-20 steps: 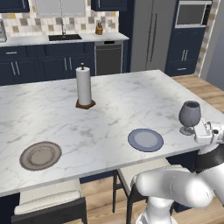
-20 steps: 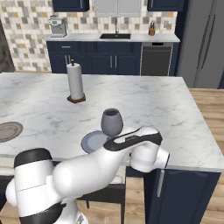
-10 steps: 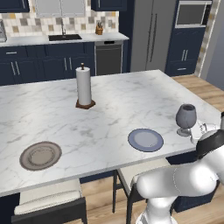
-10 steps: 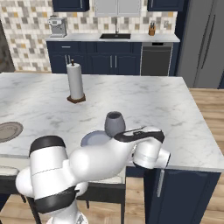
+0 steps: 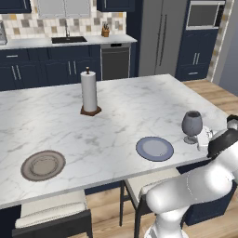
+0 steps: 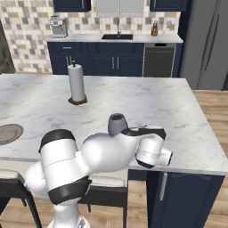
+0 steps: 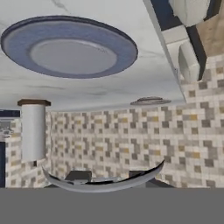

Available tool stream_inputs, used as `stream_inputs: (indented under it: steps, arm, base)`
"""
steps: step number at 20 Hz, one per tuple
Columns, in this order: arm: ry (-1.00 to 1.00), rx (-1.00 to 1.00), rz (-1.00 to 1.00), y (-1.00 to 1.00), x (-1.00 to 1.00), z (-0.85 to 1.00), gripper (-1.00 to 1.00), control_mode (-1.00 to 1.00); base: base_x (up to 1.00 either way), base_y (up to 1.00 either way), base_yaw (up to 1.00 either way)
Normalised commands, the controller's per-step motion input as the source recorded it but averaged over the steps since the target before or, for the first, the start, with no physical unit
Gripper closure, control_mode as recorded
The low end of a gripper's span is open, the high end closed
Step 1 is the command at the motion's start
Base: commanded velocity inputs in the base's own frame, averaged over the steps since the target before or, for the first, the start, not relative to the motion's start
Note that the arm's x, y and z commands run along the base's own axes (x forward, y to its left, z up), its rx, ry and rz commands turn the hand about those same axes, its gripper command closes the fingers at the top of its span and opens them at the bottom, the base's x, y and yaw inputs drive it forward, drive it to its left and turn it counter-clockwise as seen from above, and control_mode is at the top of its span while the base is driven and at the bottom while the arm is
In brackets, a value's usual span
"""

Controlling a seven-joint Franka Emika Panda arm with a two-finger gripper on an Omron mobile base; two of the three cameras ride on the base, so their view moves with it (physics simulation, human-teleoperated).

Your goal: Retrieve the wine glasses from the counter and place one next to each plate.

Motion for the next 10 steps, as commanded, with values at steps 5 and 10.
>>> stream_inputs:
  steps: [5,10]
  arm:
    - [0.00,-0.05,0.00,0.00,0.34,-0.22,1.00,-1.00]
    - [0.00,-0.03,0.00,0.00,0.27,-0.28,1.00,-1.00]
  base:
    - [0.00,0.00,0.00]
    - [0.00,0.00,0.00]
